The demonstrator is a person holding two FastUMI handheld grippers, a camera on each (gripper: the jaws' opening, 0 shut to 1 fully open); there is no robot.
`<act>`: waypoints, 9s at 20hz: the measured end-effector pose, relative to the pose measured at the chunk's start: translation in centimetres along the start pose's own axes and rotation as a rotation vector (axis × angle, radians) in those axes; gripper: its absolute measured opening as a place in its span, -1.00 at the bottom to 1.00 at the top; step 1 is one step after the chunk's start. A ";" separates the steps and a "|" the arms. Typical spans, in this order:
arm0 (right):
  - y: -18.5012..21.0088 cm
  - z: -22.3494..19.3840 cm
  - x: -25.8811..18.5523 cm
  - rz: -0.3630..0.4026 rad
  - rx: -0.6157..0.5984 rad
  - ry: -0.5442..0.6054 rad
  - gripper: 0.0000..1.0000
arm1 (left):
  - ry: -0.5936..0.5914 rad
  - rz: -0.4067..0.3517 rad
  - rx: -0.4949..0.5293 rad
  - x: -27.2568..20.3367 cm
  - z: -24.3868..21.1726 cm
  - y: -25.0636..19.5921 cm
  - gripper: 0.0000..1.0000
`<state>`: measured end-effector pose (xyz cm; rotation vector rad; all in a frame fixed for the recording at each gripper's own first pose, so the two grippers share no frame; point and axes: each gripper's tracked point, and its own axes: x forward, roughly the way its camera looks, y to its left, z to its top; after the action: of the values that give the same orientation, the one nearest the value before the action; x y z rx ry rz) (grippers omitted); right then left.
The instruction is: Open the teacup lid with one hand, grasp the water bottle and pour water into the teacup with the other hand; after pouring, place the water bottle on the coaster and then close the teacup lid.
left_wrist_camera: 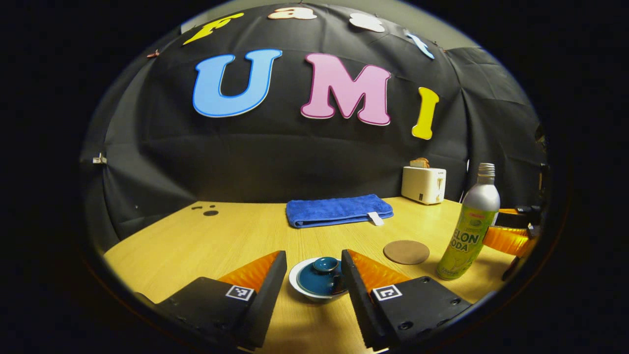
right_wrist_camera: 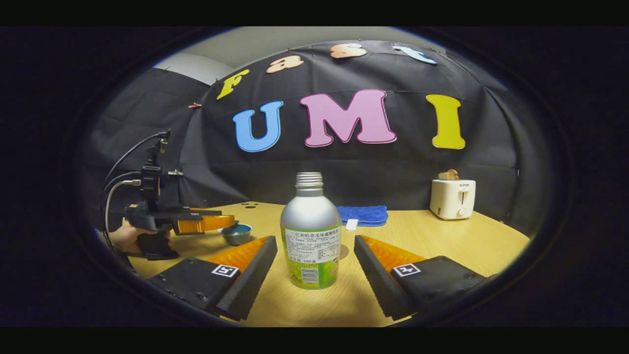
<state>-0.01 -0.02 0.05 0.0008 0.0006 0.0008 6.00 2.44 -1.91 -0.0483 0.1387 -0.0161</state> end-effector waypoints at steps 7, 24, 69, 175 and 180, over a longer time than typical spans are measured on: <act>0.2 0.1 0.0 0.007 0.002 0.000 0.92 | 0.054 -0.035 0.055 1.9 -0.6 -1.3 0.12; -0.1 0.0 0.7 -0.018 0.001 0.003 0.95 | -0.155 -0.024 -0.019 -2.5 5.2 -1.0 -0.36; 7.5 -1.5 12.7 0.042 -1.575 0.182 0.55 | -0.153 0.038 -0.231 -8.4 3.7 8.0 -0.37; 12.0 -0.3 9.1 0.200 0.067 0.102 0.56 | -0.117 0.052 -0.246 -7.9 2.7 9.3 -0.36; 12.1 -0.3 9.1 0.202 0.073 0.112 0.63 | -0.115 0.050 -0.249 -7.8 2.5 9.2 -0.36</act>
<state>9.11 12.10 -0.28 0.0737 0.1126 0.2023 -1.27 11.94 1.20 -0.2940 0.0262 0.0541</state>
